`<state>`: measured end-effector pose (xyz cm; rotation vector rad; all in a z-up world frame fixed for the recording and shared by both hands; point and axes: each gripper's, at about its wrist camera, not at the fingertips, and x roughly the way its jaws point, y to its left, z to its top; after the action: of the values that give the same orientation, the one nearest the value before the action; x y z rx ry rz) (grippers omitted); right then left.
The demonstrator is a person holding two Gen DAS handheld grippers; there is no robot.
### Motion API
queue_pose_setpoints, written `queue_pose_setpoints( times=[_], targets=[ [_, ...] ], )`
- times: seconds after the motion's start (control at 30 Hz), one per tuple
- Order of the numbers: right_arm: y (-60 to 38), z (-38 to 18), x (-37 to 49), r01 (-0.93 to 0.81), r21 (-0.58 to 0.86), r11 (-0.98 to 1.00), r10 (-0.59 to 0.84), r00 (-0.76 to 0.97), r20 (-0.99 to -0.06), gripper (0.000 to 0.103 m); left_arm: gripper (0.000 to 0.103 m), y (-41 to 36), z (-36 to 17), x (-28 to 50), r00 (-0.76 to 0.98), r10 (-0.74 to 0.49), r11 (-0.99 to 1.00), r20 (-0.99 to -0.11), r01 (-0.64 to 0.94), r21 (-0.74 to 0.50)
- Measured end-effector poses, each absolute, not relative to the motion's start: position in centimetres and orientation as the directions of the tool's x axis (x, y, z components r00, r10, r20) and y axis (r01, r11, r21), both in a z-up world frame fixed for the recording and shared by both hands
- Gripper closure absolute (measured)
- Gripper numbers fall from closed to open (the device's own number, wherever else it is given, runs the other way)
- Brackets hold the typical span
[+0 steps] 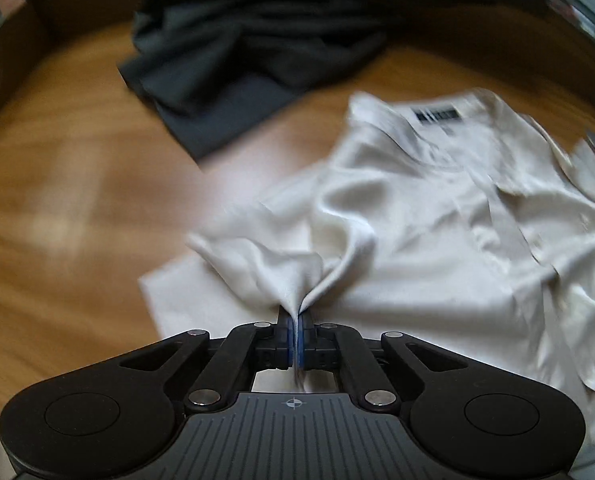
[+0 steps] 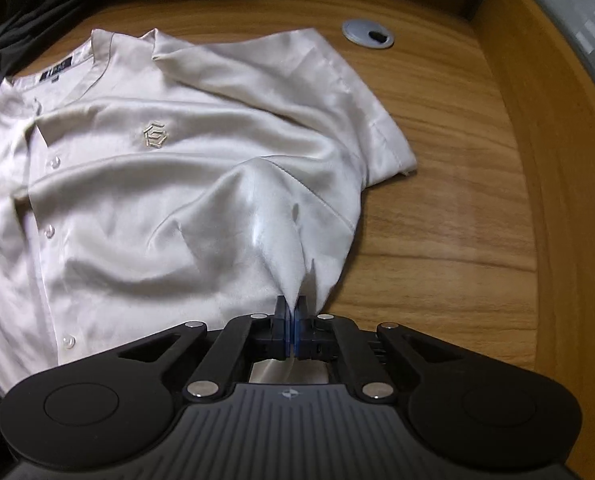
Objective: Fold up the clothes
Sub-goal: 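Pull the shirt front with the left gripper while the right gripper smooths the sleeve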
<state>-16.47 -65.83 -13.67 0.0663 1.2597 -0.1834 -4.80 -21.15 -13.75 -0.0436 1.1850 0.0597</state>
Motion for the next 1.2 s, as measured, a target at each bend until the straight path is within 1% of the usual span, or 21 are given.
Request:
queue_pose_setpoints(
  times=[0.07, 0.23, 0.33, 0.4, 0.6, 0.73, 0.8, 0.83, 0.9, 0.93, 0.97, 1.0, 1.03, 1.07, 1.13, 1.2],
  targets=[
    [-65.8, -13.5, -15.7, 0.166, -0.074, 0.983, -0.123, 0.305, -0.944, 0.102, 0.099, -20.0, -12.9, -3.8, 0.397, 0.028, 0.997, -0.917, -0.077, -0.003],
    [-66.3, -12.7, -11.4, 0.129, -0.145, 0.981, -0.181, 0.348, -0.92, 0.102, 0.099, -19.3, -11.9, -2.7, 0.419, 0.052, 0.998, -0.907, -0.039, 0.039],
    [-67.0, -11.4, -7.5, 0.096, -0.218, 0.971, -0.238, 0.397, -0.887, 0.103, 0.099, -19.6, -11.9, -3.5, 0.411, 0.056, 0.998, -0.91, -0.021, 0.051],
    [-67.3, -10.4, -4.8, 0.071, -0.275, 0.959, -0.278, 0.43, -0.859, 0.103, 0.099, -19.3, -11.8, -4.5, 0.396, 0.045, 0.999, -0.917, -0.025, 0.038],
    [-67.4, -8.9, 2.9, -0.017, -0.335, 0.942, -0.285, 0.486, -0.826, 0.103, 0.099, -18.9, -11.3, -6.9, 0.362, 0.049, 0.996, -0.931, -0.082, 0.021],
    [-66.6, -9.1, 5.7, -0.079, -0.329, 0.941, -0.256, 0.471, -0.844, 0.103, 0.099, -18.6, -11.0, -7.9, 0.361, 0.052, 0.994, -0.931, -0.106, 0.014],
    [-66.0, -9.3, 5.5, -0.095, -0.322, 0.942, -0.247, 0.455, -0.856, 0.103, 0.098, -18.6, -10.9, -8.0, 0.364, 0.045, 0.995, -0.93, -0.099, 0.01],
    [-65.9, -9.4, 4.9, -0.095, -0.308, 0.947, -0.237, 0.442, -0.865, 0.103, 0.097, -18.6, -10.9, -8.0, 0.364, 0.038, 0.996, -0.931, -0.092, 0.005],
    [-65.8, -9.5, 3.7, -0.094, -0.278, 0.956, -0.216, 0.417, -0.883, 0.101, 0.09, -18.7, -10.8, -7.7, 0.366, 0.026, 0.997, -0.93, -0.074, -0.002],
    [-65.7, -9.5, 2.6, -0.09, -0.258, 0.962, -0.201, 0.406, -0.891, 0.098, 0.075, -18.8, -10.8, -7.5, 0.368, 0.019, 0.998, -0.93, -0.063, -0.005],
    [-65.6, -9.4, 1.2, -0.083, -0.239, 0.967, -0.186, 0.404, -0.896, 0.087, 0.063, -18.9, -10.6, -7.4, 0.377, 0.009, 0.999, -0.926, -0.047, -0.009],
    [-65.5, -9.3, -0.1, -0.075, -0.222, 0.972, -0.174, 0.402, -0.899, 0.071, 0.058, -19.0, -10.3, -7.3, 0.392, -0.001, 1.0, -0.92, -0.027, -0.013],
    [-65.3, -9.2, -1.5, -0.062, -0.214, 0.975, -0.172, 0.402, -0.899, 0.063, 0.05, -19.1, -10.0, -7.1, 0.407, -0.011, 1.0, -0.913, -0.005, -0.014],
    [-65.2, -9.1, -3.1, -0.047, -0.204, 0.978, -0.169, 0.4, -0.901, 0.055, 0.045, -19.3, -9.7, -6.8, 0.421, -0.021, 1.0, -0.907, 0.018, -0.015],
    [-64.8, -9.0, -6.3, -0.006, -0.185, 0.983, -0.167, 0.396, -0.903, 0.051, 0.039, -19.5, -9.4, -5.8, 0.436, -0.041, 0.998, -0.899, 0.064, -0.014],
    [-64.5, -8.8, -9.2, 0.043, -0.165, 0.985, -0.169, 0.391, -0.905, 0.041, 0.036, -19.7, -9.0, -4.9, 0.449, -0.061, 0.994, -0.891, 0.11, -0.013]
  ],
)
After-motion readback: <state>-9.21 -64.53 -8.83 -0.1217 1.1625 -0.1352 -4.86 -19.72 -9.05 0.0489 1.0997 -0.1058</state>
